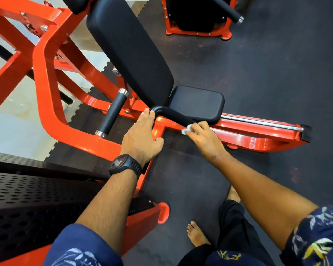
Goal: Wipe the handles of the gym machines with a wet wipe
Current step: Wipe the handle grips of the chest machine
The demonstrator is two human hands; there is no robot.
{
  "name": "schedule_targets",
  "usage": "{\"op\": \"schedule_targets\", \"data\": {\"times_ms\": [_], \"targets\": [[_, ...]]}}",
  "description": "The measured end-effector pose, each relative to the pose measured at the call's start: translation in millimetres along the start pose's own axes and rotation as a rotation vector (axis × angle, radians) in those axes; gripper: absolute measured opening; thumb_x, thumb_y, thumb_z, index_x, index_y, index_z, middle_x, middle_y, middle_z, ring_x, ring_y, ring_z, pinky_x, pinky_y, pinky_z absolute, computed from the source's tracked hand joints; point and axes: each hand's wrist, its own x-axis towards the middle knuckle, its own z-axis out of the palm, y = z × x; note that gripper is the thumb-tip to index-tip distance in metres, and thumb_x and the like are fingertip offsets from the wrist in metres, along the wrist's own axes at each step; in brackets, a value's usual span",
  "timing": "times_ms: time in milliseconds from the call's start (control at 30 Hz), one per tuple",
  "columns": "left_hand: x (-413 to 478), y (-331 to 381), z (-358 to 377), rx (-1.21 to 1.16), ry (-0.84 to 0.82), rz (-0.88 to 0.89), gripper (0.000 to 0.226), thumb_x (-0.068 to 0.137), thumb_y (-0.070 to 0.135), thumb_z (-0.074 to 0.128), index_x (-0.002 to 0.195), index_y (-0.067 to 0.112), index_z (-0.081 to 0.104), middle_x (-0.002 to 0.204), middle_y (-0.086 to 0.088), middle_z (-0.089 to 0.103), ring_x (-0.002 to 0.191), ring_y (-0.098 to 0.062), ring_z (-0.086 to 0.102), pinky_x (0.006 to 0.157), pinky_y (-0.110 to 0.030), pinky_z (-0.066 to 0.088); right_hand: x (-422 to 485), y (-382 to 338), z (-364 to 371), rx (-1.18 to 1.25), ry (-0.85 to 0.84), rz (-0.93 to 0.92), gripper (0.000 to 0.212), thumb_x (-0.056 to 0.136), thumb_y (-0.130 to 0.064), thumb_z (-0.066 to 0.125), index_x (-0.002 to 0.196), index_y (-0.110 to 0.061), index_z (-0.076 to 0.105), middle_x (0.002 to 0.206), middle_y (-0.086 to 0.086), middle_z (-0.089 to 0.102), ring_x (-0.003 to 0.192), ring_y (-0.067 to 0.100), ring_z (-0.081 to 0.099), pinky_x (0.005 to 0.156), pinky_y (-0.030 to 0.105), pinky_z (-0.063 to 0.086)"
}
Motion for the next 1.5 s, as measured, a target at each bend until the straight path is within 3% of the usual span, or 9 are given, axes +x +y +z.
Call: {"op": "schedule_targets", "data": {"times_ms": [233,533,767,900,1000,1133,1267,1333,1500], "targets": [[0,0,1,0.008,0.015,0.005,0.084,0.082,0.025,0.060,0.158,0.024,0.024,0.167,0.009,0.015,0.151,-0.009,0.020,0.116,-0.038,0.033,49,-13,6,-0.120,0.061,-0.154,0.022,0.091,0.000,0.061,0.113,0.001,0.066,0.094,0.011,0.059,0.076,0.026,0.049,0.064,0.037,0.047],[-1,0,0,-0.006,0.008,0.006,0.083,0.083,0.024,0.060,0.158,0.024,0.024,0.167,0.009,0.015,0.150,-0.010,0.023,0.116,-0.037,0.033,22,-1,8,-0.232,-0.003,-0.093,0.018,0.087,-0.001,0.068,0.105,-0.001,0.067,0.092,0.009,0.057,0.073,0.025,0.046,0.059,0.038,0.043],[-1,0,-1,-0.010,0.009,0.005,0.084,0.082,0.025,0.060,0.158,0.025,0.024,0.167,0.010,0.015,0.150,-0.011,0.024,0.115,-0.038,0.035,-8,-5,4,-0.004,0.159,0.220,0.027,0.080,0.003,0.069,0.102,-0.014,0.071,0.103,0.002,0.065,0.082,0.024,0.049,0.064,0.037,0.047],[-2,1,-2,-0.011,0.000,0.003,0.084,0.083,0.025,0.060,0.158,0.026,0.023,0.167,0.010,0.013,0.150,-0.010,0.024,0.115,-0.037,0.033,-19,-29,1,0.317,0.305,0.518,0.017,0.090,-0.008,0.060,0.097,-0.021,0.068,0.112,-0.009,0.063,0.104,0.016,0.054,0.085,0.024,0.044],[-1,2,-2,-0.008,-0.005,0.003,0.084,0.083,0.025,0.060,0.158,0.026,0.023,0.167,0.010,0.014,0.150,-0.011,0.024,0.114,-0.037,0.034,3,-35,-5,0.412,0.356,0.590,0.018,0.093,-0.015,0.052,0.094,-0.023,0.069,0.112,-0.011,0.065,0.109,0.009,0.055,0.092,0.018,0.041],[-1,2,-2,-0.018,-0.008,-0.004,0.085,0.082,0.025,0.061,0.158,0.026,0.024,0.166,0.010,0.015,0.150,-0.009,0.023,0.115,-0.038,0.035,38,-29,-6,0.395,0.258,0.453,0.030,0.091,0.000,0.058,0.110,-0.020,0.070,0.116,-0.007,0.068,0.108,0.009,0.060,0.091,0.019,0.045],[-2,3,-3,-0.013,-0.017,-0.017,0.085,0.082,0.023,0.062,0.158,0.026,0.024,0.166,0.010,0.015,0.150,-0.010,0.023,0.116,-0.038,0.034,10,-12,-3,0.325,0.144,0.711,0.046,0.088,0.007,0.049,0.122,-0.019,0.066,0.118,-0.003,0.068,0.105,0.019,0.064,0.086,0.031,0.051],[-2,4,-3,-0.020,-0.018,-0.027,0.085,0.081,0.022,0.062,0.158,0.025,0.025,0.166,0.010,0.016,0.150,-0.010,0.023,0.118,-0.039,0.032,21,-8,-5,0.364,0.100,0.747,0.042,0.089,0.006,0.047,0.120,-0.016,0.067,0.114,0.002,0.069,0.103,0.023,0.064,0.086,0.034,0.049],[-1,4,-4,-0.026,-0.017,-0.019,0.085,0.081,0.020,0.063,0.157,0.023,0.027,0.166,0.007,0.018,0.151,-0.009,0.022,0.119,-0.039,0.030,51,-3,-19,0.492,-0.102,0.588,0.027,0.104,-0.016,0.039,0.118,-0.016,0.063,0.104,0.007,0.067,0.095,0.026,0.061,0.079,0.039,0.046]]}}
